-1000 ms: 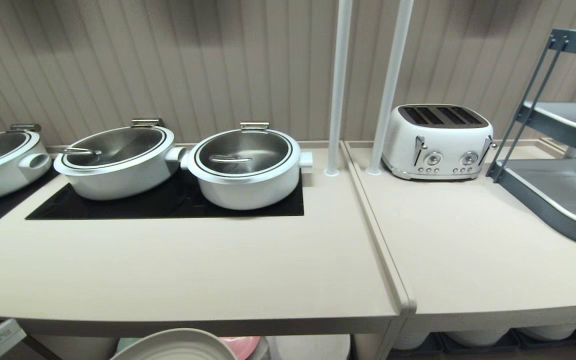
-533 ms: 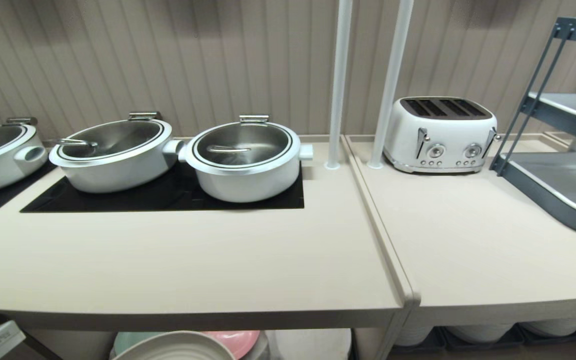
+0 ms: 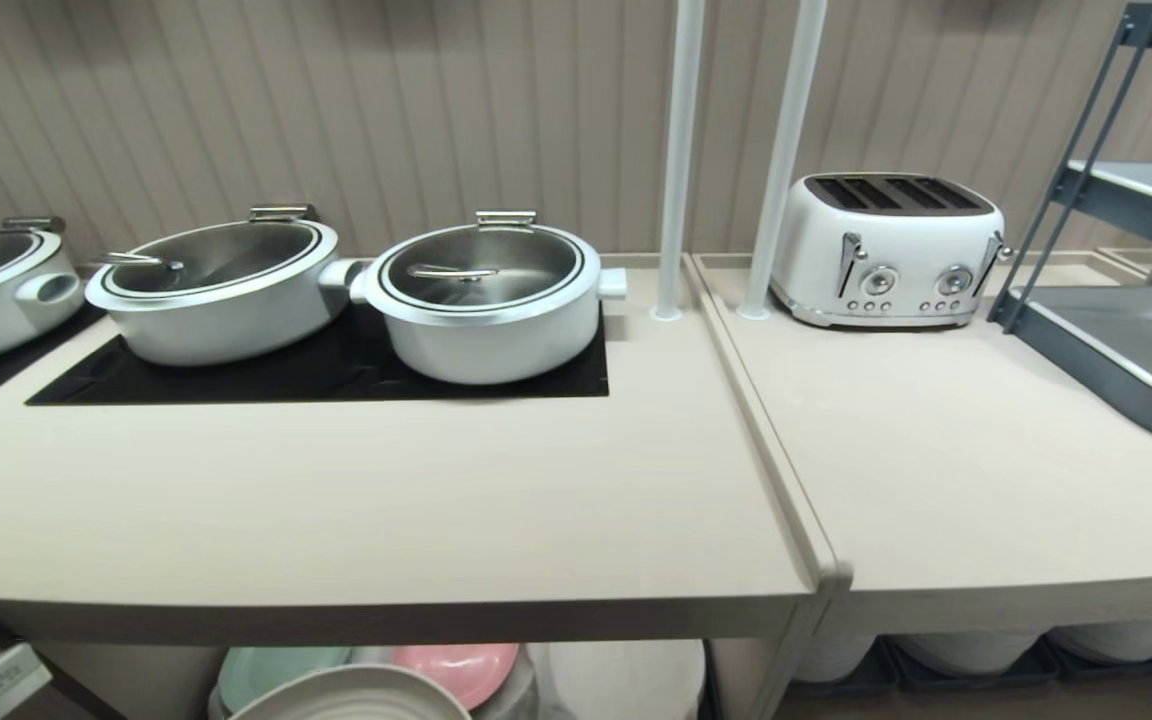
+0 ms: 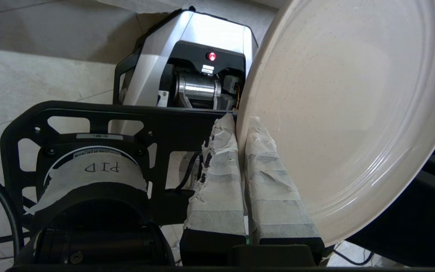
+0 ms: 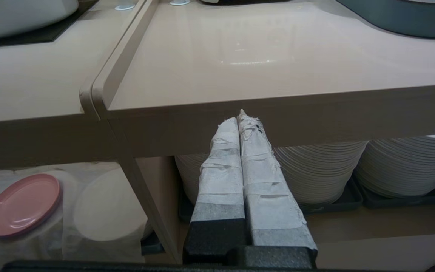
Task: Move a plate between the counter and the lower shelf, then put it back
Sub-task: Put the plate in the cupboard
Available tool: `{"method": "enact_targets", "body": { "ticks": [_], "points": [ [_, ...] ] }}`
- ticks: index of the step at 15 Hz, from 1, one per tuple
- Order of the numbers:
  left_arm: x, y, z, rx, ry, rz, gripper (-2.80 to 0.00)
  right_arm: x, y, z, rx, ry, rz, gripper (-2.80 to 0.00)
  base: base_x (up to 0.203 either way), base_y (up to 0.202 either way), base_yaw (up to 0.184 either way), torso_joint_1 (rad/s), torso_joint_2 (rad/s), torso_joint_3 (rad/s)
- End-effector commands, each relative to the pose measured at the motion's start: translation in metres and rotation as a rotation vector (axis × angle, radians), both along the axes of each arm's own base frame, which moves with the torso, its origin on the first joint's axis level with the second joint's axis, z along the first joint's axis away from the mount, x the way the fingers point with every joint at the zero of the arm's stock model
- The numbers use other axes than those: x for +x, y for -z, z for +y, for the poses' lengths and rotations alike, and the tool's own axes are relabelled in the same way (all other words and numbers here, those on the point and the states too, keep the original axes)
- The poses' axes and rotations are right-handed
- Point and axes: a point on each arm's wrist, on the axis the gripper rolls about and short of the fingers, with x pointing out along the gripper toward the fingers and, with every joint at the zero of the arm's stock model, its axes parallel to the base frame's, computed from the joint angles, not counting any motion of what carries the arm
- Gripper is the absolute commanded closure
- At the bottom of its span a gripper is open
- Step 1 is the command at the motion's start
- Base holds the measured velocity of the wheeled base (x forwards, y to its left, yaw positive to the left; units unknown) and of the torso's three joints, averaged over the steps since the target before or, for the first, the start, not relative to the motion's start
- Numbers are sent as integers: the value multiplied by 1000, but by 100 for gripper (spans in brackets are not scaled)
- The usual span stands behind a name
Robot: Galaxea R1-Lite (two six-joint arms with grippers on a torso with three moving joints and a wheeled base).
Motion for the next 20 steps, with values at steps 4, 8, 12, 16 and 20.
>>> {"method": "enact_targets", "body": {
  "ticks": [4,8,12,16,20],
  "points": [
    [0,0,0,-4,1,9,0,0,0,0,1,0,-1,0,0,0,0,-151,330,179],
    [0,0,0,-4,2,9,0,0,0,0,1,0,-1,0,0,0,0,-166,359,187],
    [0,0,0,-4,2,9,0,0,0,0,1,0,-1,0,0,0,0,-219,471,254],
    [0,1,0,-4,1,11,0,0,0,0,1,0,-1,0,0,0,0,-253,552,300],
    [0,1,0,-4,1,11,0,0,0,0,1,0,-1,0,0,0,0,-228,526,289]
  ]
}}
